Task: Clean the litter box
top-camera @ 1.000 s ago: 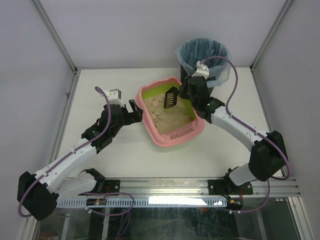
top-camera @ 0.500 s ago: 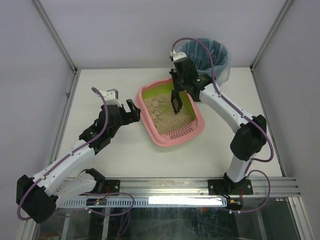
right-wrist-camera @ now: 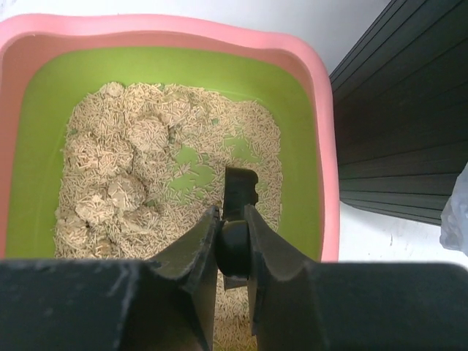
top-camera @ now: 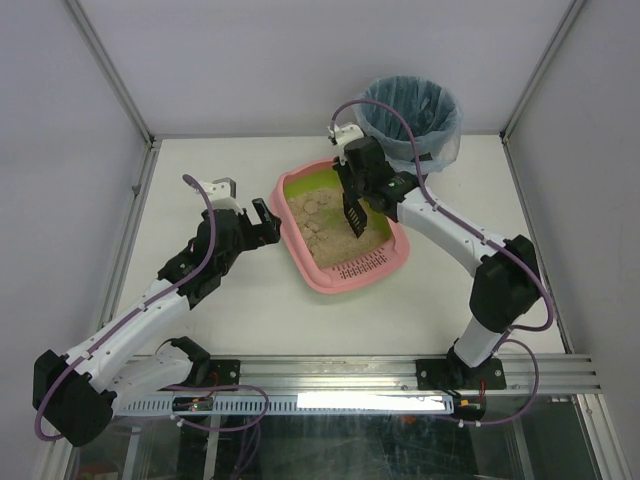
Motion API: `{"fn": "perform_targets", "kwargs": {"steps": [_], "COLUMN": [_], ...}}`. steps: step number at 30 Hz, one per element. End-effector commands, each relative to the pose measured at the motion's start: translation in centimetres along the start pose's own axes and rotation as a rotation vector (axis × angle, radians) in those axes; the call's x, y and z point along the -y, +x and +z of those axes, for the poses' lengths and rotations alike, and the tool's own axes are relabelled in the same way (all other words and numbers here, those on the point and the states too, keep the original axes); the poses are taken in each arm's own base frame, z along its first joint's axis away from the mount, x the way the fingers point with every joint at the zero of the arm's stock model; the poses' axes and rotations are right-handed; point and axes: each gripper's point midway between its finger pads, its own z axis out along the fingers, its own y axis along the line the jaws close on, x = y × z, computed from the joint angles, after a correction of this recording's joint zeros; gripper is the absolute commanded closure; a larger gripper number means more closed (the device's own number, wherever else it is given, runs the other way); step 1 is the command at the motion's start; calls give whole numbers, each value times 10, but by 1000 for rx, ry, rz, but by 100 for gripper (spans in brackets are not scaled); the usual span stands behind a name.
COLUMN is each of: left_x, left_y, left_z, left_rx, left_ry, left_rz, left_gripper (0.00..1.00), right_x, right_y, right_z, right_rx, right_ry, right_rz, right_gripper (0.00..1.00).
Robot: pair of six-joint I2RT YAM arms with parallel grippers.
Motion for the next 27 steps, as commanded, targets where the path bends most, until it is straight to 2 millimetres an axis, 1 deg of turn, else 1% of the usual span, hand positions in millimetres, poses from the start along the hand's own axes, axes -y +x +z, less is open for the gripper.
{"fn": "perform_targets", "kwargs": {"steps": [1, 7, 9, 10, 13, 14, 17, 21, 24, 27], "left_x": [8, 7, 7, 7, 7, 7, 7, 7, 6, 7], "left_y": [-9, -8, -8, -8, -9, -9, -9, -9, -8, -7], "left_z": [-1, -2, -2, -2, -2, -2, -2, -2, 0, 2], "left_rx": [27, 26, 26, 26, 27, 27, 27, 27, 24, 18], "left_ry": [37, 37, 39, 39, 40, 39, 41, 39, 34, 33], "left_rz": [-33, -34, -33, -33, -34, -34, -34, -33, -32, -28], "left_gripper": [1, 1, 1, 1, 1, 1, 1, 1, 1, 1], "right_x": [5, 3, 3, 3, 5, 6, 10, 15, 19, 22], "right_y": [-23, -15, -12, -12, -12, -14, -21, -35, -53, -65], "right_z": [-1, 2, 1, 0, -2, -3, -8, -12, -14, -8], "right_rx": [131, 118, 111, 111, 116, 128, 160, 215, 279, 295], "right_ry": [25, 24, 25, 24, 32, 35, 49, 64, 74, 73], "right_rz": [57, 80, 88, 90, 97, 98, 103, 97, 91, 81], "right_gripper": [79, 75, 76, 78, 93, 96, 100, 100, 100, 100]}}
